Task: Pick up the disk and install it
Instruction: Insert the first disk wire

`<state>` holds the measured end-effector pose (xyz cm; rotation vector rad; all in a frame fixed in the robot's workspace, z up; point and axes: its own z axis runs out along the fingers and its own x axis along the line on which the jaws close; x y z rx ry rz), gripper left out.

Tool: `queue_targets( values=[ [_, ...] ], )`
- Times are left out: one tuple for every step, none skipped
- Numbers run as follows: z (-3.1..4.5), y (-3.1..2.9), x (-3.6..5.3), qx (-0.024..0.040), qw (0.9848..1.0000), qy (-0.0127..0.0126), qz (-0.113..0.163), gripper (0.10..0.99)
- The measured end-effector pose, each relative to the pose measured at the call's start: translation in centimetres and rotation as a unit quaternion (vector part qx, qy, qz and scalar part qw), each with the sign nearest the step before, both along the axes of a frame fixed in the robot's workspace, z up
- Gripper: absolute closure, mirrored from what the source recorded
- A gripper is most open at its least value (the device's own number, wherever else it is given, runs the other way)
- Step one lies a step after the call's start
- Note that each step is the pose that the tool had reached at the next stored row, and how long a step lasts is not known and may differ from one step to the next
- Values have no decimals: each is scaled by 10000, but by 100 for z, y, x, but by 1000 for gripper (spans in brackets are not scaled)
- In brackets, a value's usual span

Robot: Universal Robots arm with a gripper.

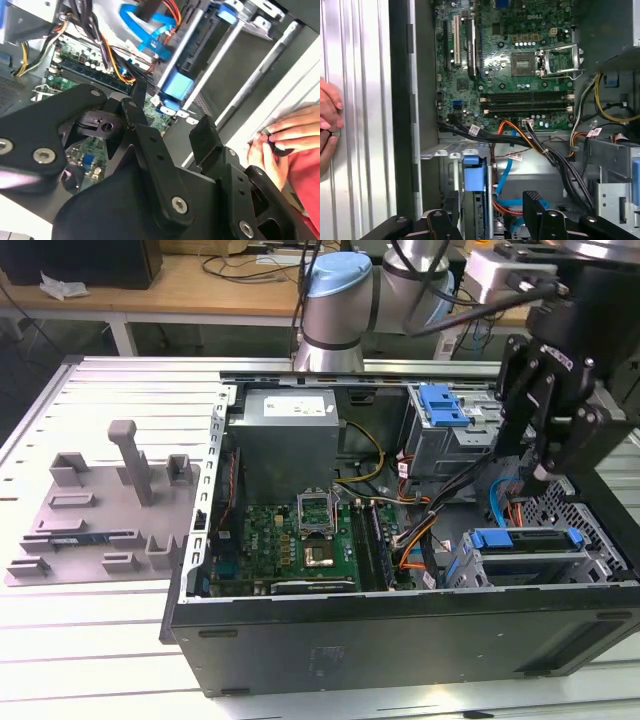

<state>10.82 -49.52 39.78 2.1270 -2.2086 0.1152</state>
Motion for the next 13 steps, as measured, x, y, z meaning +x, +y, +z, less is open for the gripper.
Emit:
queue_targets(
  values=[
    [-4,74,0,-6,10000,-2,0,463],
    [-6,122,0,-14,10000,-4,0,463],
    [-11,164,0,-24,10000,-6,0,463],
    [-20,249,0,-49,10000,-11,0,463],
    [-27,325,0,-74,10000,-17,0,463],
    [-35,439,2,-129,9999,-23,1,463],
    [-41,510,7,-176,9998,-24,0,463],
    [-44,520,13,-194,9998,-27,-13,463],
    [-53,519,15,-200,9998,-28,-92,463],
    [-65,520,16,-203,9995,-26,-220,463],
    [-75,520,15,-204,9993,-23,-323,463],
    [-85,520,15,-205,9990,-22,-408,463],
    [-92,520,16,-222,9986,-22,-486,463]
  ],
)
